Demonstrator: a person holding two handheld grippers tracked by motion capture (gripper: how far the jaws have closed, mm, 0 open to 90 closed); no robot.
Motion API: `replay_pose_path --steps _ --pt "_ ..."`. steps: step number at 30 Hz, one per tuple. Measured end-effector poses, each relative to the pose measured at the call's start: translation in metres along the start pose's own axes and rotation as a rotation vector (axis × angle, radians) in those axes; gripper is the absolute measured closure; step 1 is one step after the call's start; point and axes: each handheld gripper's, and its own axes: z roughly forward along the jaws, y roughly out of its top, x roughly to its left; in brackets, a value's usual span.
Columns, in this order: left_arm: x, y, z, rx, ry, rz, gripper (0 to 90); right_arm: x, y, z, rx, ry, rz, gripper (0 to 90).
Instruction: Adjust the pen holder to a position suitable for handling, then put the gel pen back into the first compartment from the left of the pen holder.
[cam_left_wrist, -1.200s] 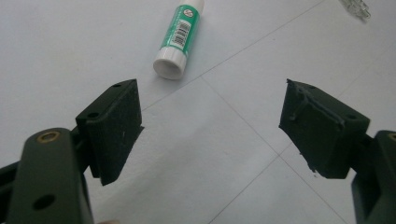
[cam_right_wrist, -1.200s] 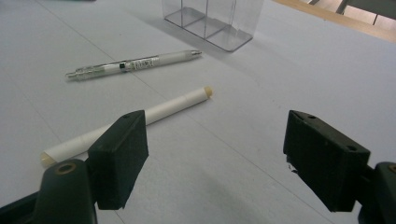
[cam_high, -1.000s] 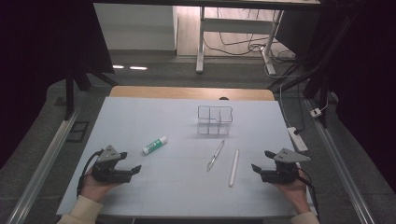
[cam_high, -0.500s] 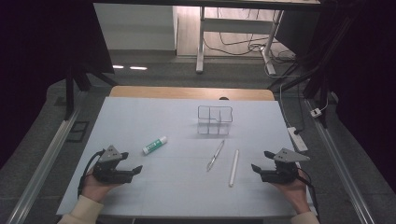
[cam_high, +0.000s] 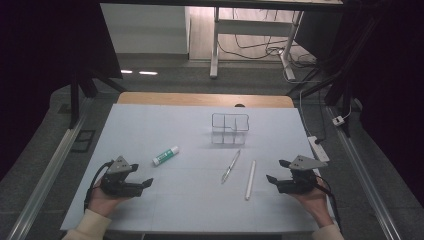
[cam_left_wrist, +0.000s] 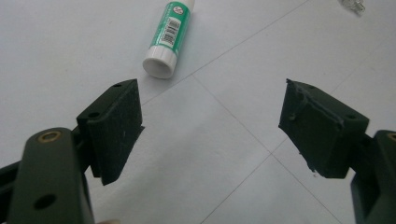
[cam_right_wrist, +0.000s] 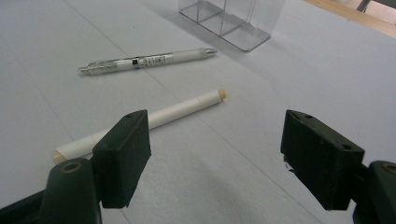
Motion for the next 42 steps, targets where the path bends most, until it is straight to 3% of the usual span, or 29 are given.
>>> replay_pose_path --steps 9,19,28,34,42 --pt "0.0 0.0 0.001 0.008 -0.006 0.002 20.9 0.002 0.01 0.006 0.043 0.036 -0.053 23.7" --pt "0.0 -0.001 0.002 0.014 -0.011 0.003 20.9 0.006 0.031 0.008 0.077 0.075 -0.153 24.2" --pt "0.001 -0.001 0.003 0.021 -0.015 0.0 20.9 0.008 0.04 0.013 0.106 0.107 -0.196 25.4" --pt "0.001 -0.001 0.003 0.023 -0.016 0.0 20.8 0.011 0.045 0.017 0.134 0.144 -0.261 25.9" --pt "0.0 -0.001 0.004 0.025 -0.02 0.0 20.7 0.013 0.05 0.025 0.148 0.175 -0.293 27.4"
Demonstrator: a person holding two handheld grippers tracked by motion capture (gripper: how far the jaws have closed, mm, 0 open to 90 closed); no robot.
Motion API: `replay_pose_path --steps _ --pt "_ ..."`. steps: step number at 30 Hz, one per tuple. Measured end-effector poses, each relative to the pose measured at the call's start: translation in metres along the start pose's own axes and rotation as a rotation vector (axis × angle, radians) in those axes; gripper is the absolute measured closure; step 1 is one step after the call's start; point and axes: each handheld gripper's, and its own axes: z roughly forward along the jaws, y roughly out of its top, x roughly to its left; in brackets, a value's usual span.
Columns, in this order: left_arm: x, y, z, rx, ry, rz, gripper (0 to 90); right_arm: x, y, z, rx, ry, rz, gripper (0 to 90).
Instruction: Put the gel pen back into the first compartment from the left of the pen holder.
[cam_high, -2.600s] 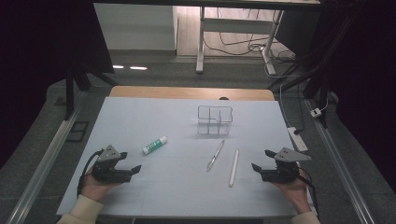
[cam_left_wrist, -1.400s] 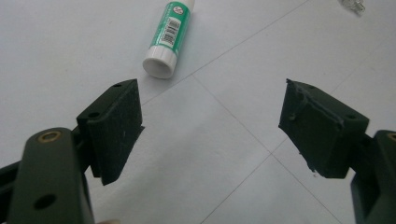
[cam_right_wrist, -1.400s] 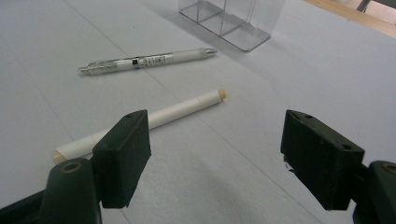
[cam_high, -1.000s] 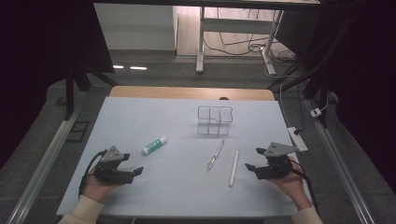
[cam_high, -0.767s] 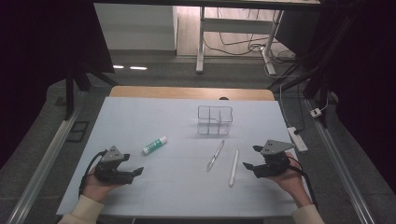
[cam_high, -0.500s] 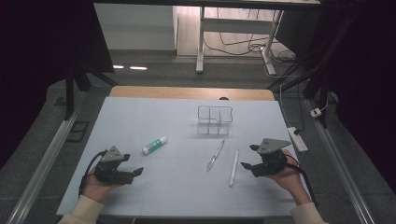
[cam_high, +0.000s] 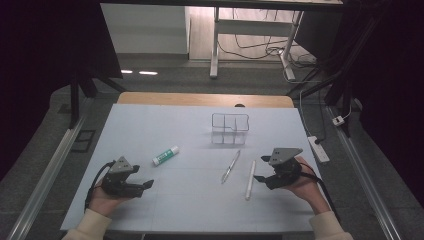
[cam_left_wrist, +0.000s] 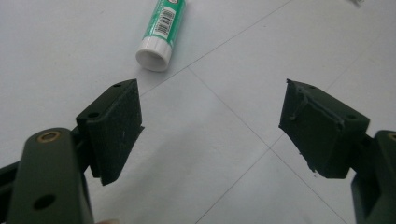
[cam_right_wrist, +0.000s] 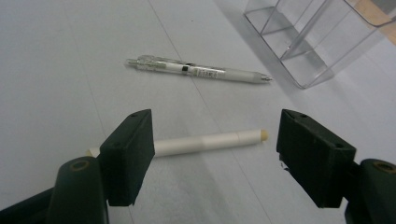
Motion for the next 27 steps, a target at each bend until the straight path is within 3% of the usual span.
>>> replay_pose_path --steps 6,17,27 --pt "0.0 0.0 0.001 0.007 -0.004 0.005 20.6 -0.004 0.01 0.007 0.02 0.026 -0.044 27.9" --pt "0.001 0.0 0.002 0.011 -0.009 0.006 20.6 -0.015 0.023 0.018 0.056 0.071 -0.071 28.2" --pt "0.001 0.0 0.002 0.013 -0.015 0.003 20.6 -0.02 0.035 0.032 0.117 0.102 -0.156 28.3"
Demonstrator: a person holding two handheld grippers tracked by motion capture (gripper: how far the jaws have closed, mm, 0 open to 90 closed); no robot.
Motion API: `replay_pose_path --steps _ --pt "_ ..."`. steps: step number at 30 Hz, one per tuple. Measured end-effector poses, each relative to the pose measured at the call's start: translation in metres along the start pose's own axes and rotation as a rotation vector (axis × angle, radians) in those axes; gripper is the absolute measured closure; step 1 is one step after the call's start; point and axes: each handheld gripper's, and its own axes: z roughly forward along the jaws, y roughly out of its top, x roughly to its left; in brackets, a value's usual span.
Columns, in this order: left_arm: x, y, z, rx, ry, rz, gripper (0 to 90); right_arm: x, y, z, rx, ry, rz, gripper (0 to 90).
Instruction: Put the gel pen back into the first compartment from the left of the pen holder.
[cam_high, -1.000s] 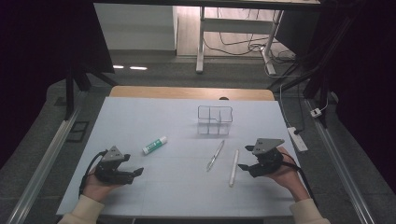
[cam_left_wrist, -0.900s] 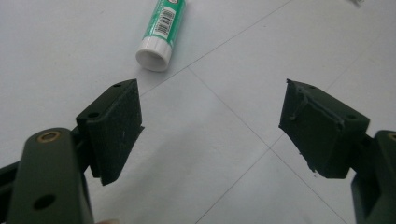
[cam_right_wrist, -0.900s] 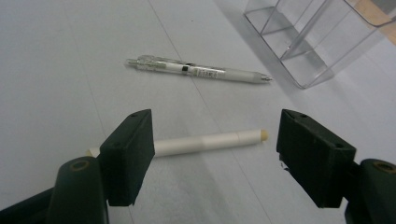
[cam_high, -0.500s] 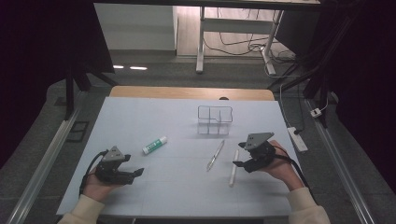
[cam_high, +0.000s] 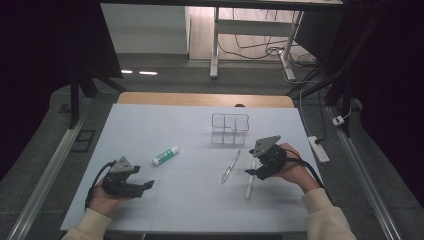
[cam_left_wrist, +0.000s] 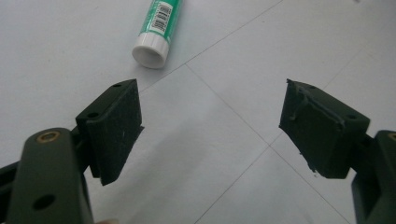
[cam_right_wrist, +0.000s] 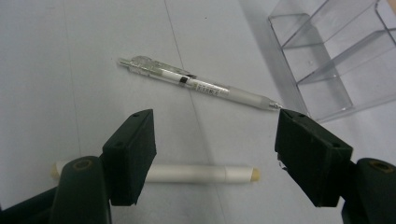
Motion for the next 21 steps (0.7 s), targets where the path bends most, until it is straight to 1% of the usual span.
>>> replay_pose_path --steps 3,6,13,15,16,19,20,21 --pt "0.0 0.0 0.001 0.004 -0.002 0.001 20.4 -0.004 0.005 0.004 0.012 0.01 -0.021 28.2" --pt "0.001 0.0 0.001 0.004 -0.002 0.0 20.4 -0.007 0.008 0.008 0.025 0.014 -0.027 27.7" --pt "0.001 0.0 0.001 0.005 -0.003 0.0 20.4 -0.015 0.014 0.014 0.032 0.023 -0.055 27.8" --pt "0.001 0.0 0.001 0.005 -0.004 -0.001 20.5 -0.015 0.015 0.014 0.038 0.024 -0.051 27.8" --pt "0.001 0.0 0.001 0.006 -0.004 -0.001 20.4 -0.016 0.015 0.015 0.038 0.023 -0.059 27.7" --pt "0.002 0.0 0.001 0.005 -0.004 0.002 20.4 -0.018 0.016 0.019 0.037 0.037 -0.056 27.8" --pt "0.001 0.0 0.001 0.006 -0.004 0.0 20.4 -0.019 0.017 0.02 0.048 0.035 -0.063 27.8" --pt "0.001 0.0 0.001 0.007 -0.004 0.001 20.4 -0.019 0.017 0.021 0.045 0.04 -0.063 27.9"
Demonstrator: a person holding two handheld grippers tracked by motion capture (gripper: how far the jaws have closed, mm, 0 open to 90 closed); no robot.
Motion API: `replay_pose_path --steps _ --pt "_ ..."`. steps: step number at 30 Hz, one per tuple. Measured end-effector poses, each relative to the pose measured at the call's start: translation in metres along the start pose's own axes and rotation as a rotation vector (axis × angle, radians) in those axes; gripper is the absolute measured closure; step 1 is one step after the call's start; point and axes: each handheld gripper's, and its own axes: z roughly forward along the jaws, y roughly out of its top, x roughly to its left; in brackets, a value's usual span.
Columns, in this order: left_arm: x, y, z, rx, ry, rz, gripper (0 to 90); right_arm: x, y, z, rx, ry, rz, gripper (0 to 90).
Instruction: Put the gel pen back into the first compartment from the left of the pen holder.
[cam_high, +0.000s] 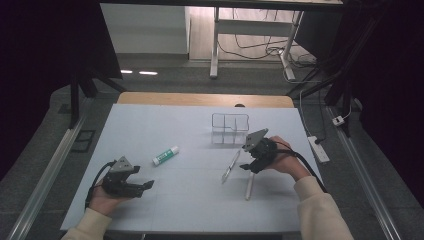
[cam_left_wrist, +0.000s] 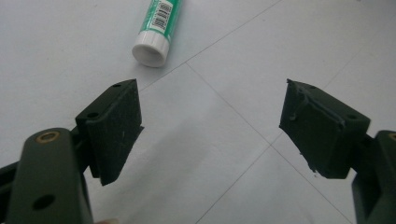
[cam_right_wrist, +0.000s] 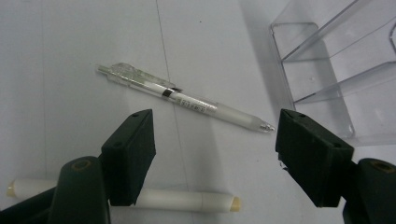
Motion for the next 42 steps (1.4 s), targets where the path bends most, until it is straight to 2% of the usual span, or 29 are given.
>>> replay_pose_path --steps 12,24,42 --pt "0.001 0.0 0.0 0.002 -0.003 -0.002 20.4 -0.012 0.004 0.014 0.023 0.025 -0.03 29.3" --pt "0.001 0.0 0.001 0.009 -0.004 0.0 20.2 -0.021 0.008 0.029 0.085 0.059 -0.078 32.2" --pt "0.002 -0.001 0.002 0.013 -0.006 0.0 20.2 -0.022 0.016 0.046 0.143 0.098 -0.12 31.7"
